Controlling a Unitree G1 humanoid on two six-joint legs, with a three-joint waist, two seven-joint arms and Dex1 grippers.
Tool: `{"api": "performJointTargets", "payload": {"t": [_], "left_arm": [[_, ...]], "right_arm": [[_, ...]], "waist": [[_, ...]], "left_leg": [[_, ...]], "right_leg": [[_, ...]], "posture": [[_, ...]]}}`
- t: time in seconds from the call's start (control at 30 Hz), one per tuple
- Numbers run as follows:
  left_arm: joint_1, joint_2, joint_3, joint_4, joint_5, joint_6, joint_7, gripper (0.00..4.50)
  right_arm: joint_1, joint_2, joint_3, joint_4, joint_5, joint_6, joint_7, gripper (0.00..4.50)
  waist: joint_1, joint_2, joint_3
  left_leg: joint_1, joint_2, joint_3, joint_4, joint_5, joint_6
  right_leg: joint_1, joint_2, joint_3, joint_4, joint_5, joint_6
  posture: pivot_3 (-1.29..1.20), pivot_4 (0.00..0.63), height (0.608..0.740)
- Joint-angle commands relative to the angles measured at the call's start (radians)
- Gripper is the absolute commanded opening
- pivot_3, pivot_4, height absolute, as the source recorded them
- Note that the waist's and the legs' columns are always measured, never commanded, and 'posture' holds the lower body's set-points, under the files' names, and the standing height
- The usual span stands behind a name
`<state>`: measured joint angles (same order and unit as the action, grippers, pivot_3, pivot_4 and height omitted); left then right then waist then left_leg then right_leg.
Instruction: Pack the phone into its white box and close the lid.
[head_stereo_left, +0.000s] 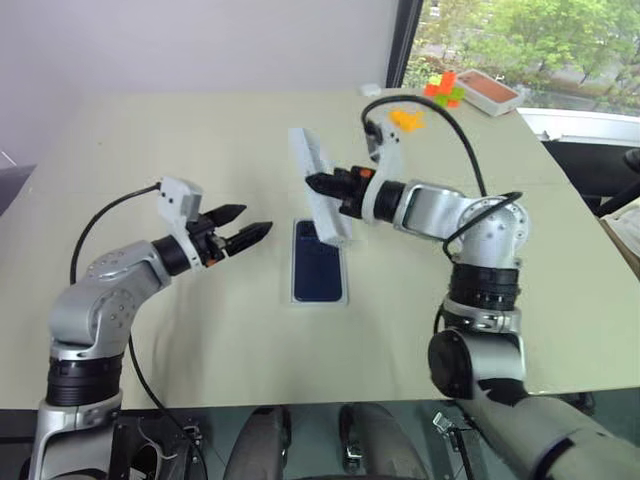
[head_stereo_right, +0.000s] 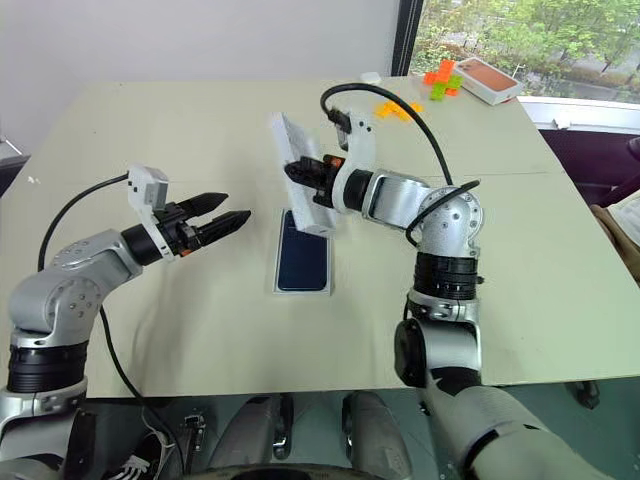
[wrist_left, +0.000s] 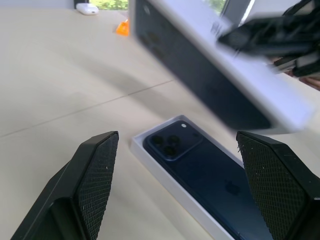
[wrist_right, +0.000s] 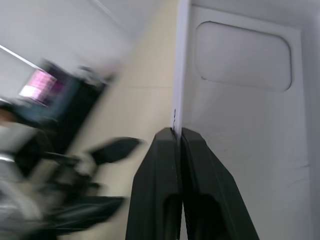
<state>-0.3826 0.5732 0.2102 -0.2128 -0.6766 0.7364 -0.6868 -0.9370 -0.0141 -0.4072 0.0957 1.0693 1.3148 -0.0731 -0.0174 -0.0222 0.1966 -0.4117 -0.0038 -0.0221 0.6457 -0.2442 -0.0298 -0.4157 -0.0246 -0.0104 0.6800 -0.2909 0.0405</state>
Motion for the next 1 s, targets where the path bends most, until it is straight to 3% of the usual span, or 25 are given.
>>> {"api": "performJointTargets", "payload": {"t": [0.03, 0.2, 0.37, 0.67, 1.0], "left_arm": [[0.007, 0.022, 0.035, -0.038, -0.029, 0.005, -0.008, 3.97], [0.023, 0.039, 0.055, -0.055, -0.057, 0.019, -0.009, 3.97], [0.044, 0.052, 0.083, -0.070, -0.086, 0.024, -0.004, 3.97], [0.060, 0.047, 0.107, -0.092, -0.131, 0.033, 0.036, 3.97], [0.057, 0.049, 0.106, -0.099, -0.148, 0.037, 0.049, 3.97]], "right_arm": [[-0.035, 0.058, -0.131, 0.054, 0.192, -0.023, -0.106, 0.15], [0.000, 0.121, -0.179, 0.120, 0.414, -0.055, -0.310, 0.15], [0.081, 0.177, -0.107, 0.070, 0.613, -0.121, -0.475, 0.15], [0.165, 0.149, 0.081, 0.005, 0.751, -0.216, -0.496, 0.15], [0.225, 0.153, 0.216, 0.002, 0.773, -0.303, -0.511, 0.15]], "waist": [[0.001, 0.000, 0.000], [-0.002, 0.000, 0.000], [-0.005, 0.001, 0.001], [-0.005, 0.001, 0.001], [-0.005, 0.001, 0.001]], "left_leg": [[0.000, 0.000, 0.000, 0.000, 0.000, 0.000], [0.000, 0.000, 0.000, 0.000, 0.000, 0.000], [0.000, 0.000, 0.000, -0.001, 0.000, 0.000], [-0.001, 0.000, 0.001, 0.000, 0.000, 0.000], [-0.001, 0.000, 0.001, 0.000, 0.000, 0.000]], "right_leg": [[0.000, 0.000, 0.000, 0.000, 0.000, 0.000], [0.000, 0.000, 0.000, 0.000, 0.000, 0.000], [-0.001, 0.000, 0.000, 0.000, 0.000, 0.000], [-0.001, 0.000, 0.001, 0.000, 0.000, 0.000], [-0.001, 0.000, 0.001, 0.000, 0.000, 0.000]], "posture": [[0.00, 0.150, 0.740], [0.00, 0.150, 0.740], [0.00, 0.150, 0.740], [0.00, 0.150, 0.740], [0.00, 0.150, 0.740]]}}
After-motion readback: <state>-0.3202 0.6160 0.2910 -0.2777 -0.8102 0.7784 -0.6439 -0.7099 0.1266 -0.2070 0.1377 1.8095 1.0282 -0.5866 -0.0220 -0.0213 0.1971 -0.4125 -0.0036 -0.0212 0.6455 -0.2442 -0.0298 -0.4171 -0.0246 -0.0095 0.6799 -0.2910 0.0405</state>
